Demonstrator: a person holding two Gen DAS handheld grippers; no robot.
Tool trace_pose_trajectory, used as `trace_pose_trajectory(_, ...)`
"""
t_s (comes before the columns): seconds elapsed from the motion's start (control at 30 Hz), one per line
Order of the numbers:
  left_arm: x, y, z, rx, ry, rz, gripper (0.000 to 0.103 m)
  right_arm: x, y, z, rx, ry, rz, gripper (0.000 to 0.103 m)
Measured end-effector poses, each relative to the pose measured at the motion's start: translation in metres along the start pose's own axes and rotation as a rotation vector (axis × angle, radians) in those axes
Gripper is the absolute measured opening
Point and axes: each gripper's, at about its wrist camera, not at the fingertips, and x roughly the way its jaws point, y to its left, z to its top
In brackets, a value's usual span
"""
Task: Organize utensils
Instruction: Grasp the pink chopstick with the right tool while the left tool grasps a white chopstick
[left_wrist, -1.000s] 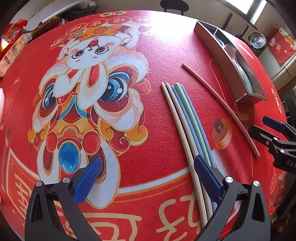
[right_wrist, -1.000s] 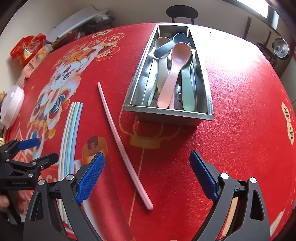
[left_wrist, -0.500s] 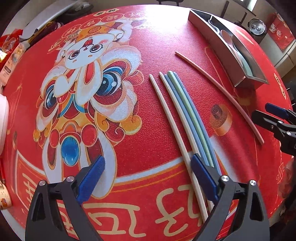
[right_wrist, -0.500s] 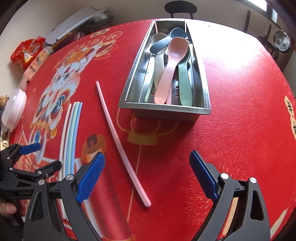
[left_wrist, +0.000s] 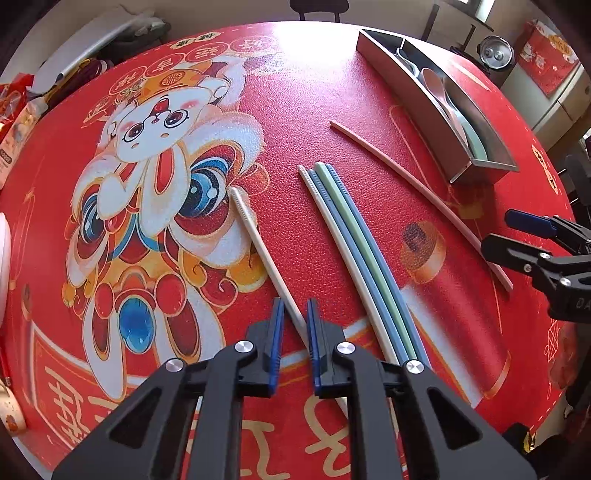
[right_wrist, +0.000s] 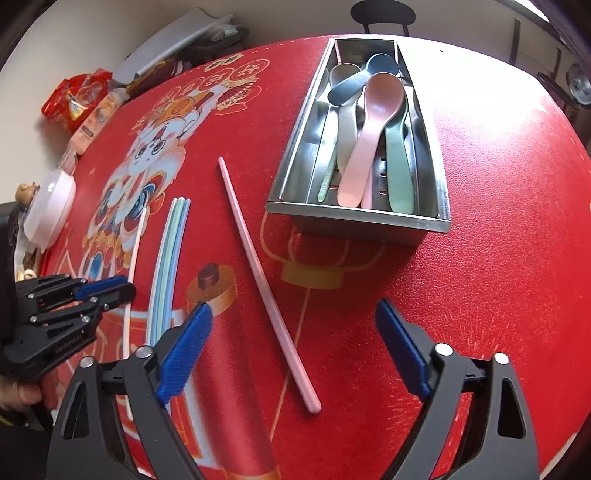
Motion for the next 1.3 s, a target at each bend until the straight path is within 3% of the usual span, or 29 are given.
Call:
trace_pose_trajectory(0.07,0.001,0.004,0.001,-0.004,-0.008,-0.007,0.01,0.005,0.003,0.002,-0.024,0.023,-0.007,0.05)
trace_pose_trajectory(0.27,0.003,0.018,0.008,-0.037,-0.027,-0.036,0.007,0.01,0.009,0.012,-0.064,0.023,-0.006,0.031)
trace_pose_trajectory(0.73,-0.001,0.033,0.002,-0.098,-0.054,-0.093,0.007,0.024,0.038,0.017,-0.2,0.005,-0.089,0.025)
trace_pose_trajectory(1.13,-0.007,0.036,-0.013,-0.101,-0.015,-0.116,0.008,0.02,0.028,0.015,-0.147,0.003,-0.085,0.009)
trace_pose_trajectory(1.3,-0.011,0.038,-0.019,-0.104,-0.005,-0.158,0.03,0.018,0.025,0.011,-0.134,0.007,-0.075,0.008)
